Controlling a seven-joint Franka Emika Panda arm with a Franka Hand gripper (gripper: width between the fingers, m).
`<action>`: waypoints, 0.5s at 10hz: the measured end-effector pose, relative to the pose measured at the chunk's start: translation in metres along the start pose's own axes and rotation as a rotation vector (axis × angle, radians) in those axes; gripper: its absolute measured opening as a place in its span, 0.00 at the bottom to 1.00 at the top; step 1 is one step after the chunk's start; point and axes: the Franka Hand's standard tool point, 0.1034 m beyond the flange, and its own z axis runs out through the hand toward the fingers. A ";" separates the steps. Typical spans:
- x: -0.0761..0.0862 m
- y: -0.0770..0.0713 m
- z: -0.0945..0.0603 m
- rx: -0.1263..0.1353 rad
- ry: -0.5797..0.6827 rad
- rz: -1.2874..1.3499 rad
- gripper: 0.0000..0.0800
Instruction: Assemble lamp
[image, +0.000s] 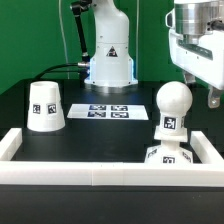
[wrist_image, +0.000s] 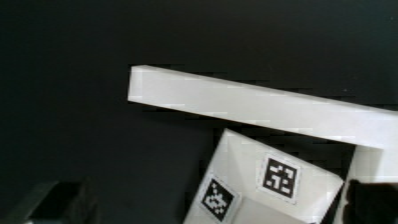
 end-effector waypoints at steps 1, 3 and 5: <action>0.000 0.000 0.001 0.000 0.000 -0.001 0.87; -0.001 0.000 0.001 -0.002 0.000 -0.002 0.87; 0.002 0.018 0.001 -0.140 -0.015 -0.295 0.87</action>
Offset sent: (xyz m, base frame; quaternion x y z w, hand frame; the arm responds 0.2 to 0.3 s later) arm 0.0000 0.0000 0.0000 0.0000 0.0000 0.0000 1.0000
